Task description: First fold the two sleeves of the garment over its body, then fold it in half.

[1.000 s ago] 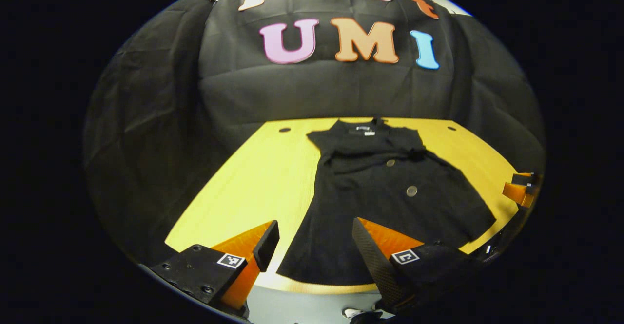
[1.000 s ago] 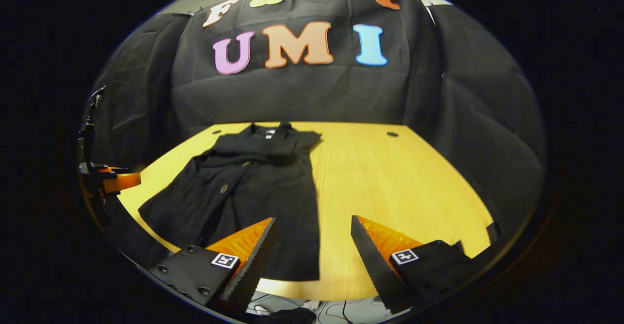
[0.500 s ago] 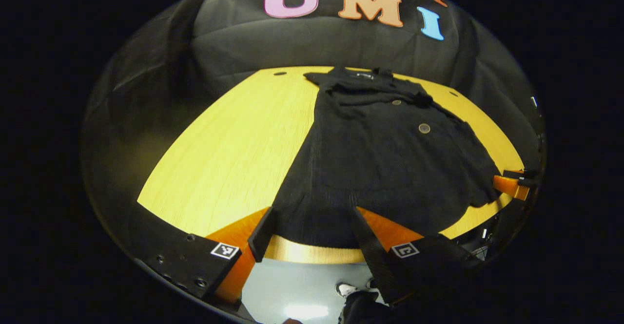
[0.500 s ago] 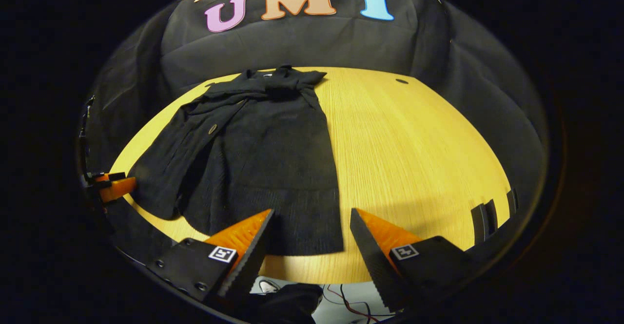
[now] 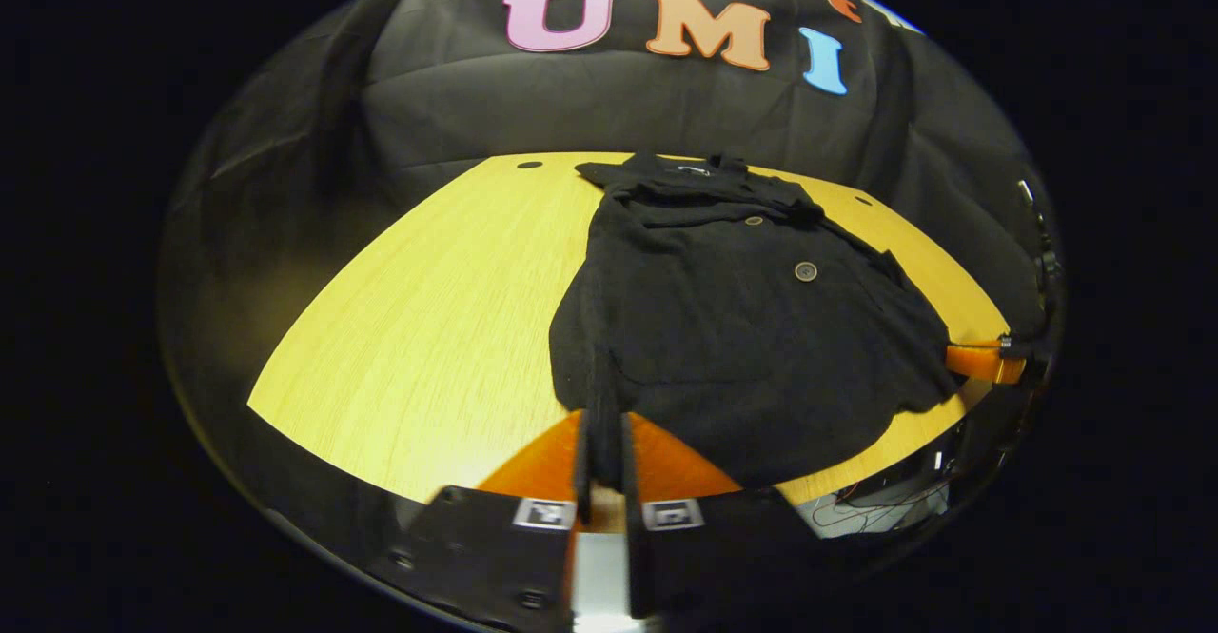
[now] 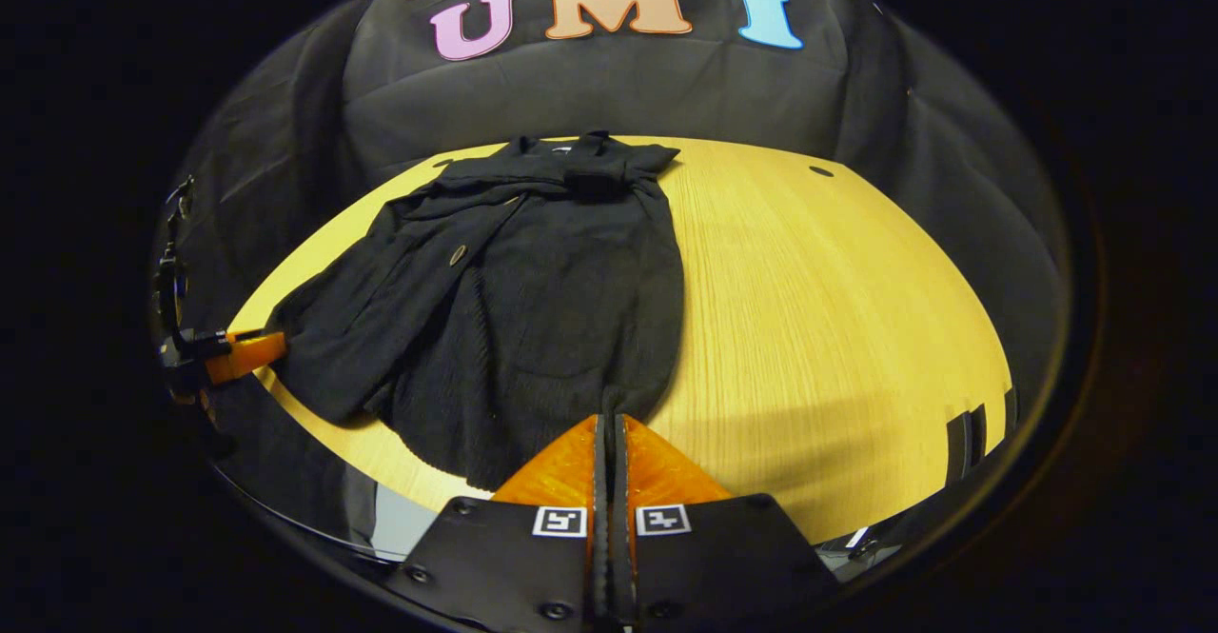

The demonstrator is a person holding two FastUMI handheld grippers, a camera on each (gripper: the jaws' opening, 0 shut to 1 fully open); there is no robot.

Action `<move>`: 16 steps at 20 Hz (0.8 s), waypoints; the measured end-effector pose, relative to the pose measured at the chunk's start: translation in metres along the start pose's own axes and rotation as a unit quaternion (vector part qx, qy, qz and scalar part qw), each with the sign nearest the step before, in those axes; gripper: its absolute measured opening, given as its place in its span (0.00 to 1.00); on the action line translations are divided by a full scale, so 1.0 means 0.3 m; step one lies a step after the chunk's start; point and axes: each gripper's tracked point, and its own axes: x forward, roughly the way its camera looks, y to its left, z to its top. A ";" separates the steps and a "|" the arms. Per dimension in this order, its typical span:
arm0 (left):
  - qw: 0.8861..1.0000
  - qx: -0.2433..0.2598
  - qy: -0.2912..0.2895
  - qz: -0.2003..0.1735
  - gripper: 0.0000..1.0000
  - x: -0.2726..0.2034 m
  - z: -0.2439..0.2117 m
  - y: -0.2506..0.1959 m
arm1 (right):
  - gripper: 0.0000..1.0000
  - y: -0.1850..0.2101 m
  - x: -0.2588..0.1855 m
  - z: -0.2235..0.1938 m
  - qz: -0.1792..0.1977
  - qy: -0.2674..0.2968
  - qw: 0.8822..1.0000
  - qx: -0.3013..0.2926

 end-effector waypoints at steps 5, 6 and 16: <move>0.999 -0.035 0.029 -0.023 0.00 -0.049 -0.033 -0.015 | 0.03 0.067 -0.061 -0.001 0.042 0.000 0.999 0.007; 0.999 -0.026 0.031 -0.021 0.00 -0.063 -0.041 -0.011 | 0.03 0.062 -0.083 -0.010 0.046 -0.003 0.999 0.014; 0.997 -0.041 -0.053 -0.029 0.00 -0.173 0.288 -0.037 | 0.02 0.107 -0.262 0.315 0.091 -0.108 0.988 0.061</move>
